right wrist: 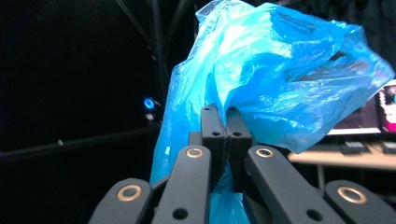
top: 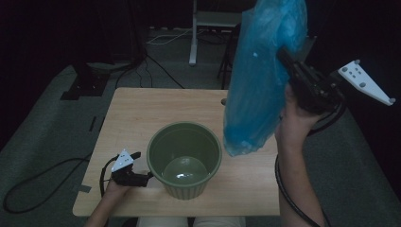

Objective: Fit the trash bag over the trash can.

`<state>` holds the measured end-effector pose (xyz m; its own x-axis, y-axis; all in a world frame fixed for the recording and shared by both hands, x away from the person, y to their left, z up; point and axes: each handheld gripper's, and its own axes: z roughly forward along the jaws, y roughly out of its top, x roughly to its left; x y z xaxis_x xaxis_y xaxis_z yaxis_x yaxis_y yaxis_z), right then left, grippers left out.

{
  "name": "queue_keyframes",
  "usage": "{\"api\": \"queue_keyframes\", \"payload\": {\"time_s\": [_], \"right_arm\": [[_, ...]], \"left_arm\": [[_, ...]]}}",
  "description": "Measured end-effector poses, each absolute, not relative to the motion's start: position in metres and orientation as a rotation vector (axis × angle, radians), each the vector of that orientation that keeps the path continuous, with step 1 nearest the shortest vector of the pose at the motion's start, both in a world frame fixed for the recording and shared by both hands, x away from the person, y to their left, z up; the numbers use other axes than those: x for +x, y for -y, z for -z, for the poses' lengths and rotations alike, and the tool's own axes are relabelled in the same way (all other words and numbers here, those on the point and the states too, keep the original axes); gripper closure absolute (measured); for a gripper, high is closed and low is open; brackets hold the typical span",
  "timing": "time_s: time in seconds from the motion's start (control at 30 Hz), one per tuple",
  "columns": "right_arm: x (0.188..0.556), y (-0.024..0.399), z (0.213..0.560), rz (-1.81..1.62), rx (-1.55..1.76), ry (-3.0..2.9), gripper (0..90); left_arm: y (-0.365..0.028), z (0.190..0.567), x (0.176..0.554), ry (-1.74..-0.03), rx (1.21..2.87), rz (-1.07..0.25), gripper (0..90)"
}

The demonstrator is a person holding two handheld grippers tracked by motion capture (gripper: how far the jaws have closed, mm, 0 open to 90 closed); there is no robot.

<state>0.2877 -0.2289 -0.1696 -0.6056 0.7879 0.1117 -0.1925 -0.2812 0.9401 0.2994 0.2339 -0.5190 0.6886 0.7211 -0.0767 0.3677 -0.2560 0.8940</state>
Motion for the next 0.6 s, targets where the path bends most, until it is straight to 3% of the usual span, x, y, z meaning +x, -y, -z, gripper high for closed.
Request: {"api": "queue_keyframes", "payload": {"time_s": [0.2,0.37,0.6], "right_arm": [[0.289,0.200,0.159,-1.987,0.720,-1.312,90.0],[0.294,0.173,0.170,-1.987,0.696,-1.353,90.0],[0.315,0.139,0.236,-1.948,0.746,-1.477,90.0]], "left_arm": [[-0.224,0.517,0.300,-0.826,1.884,-0.429,0.2],[-0.215,0.515,0.298,-0.796,1.879,-0.404,0.2],[-0.214,0.515,0.294,-0.793,1.879,-0.406,0.2]]}}
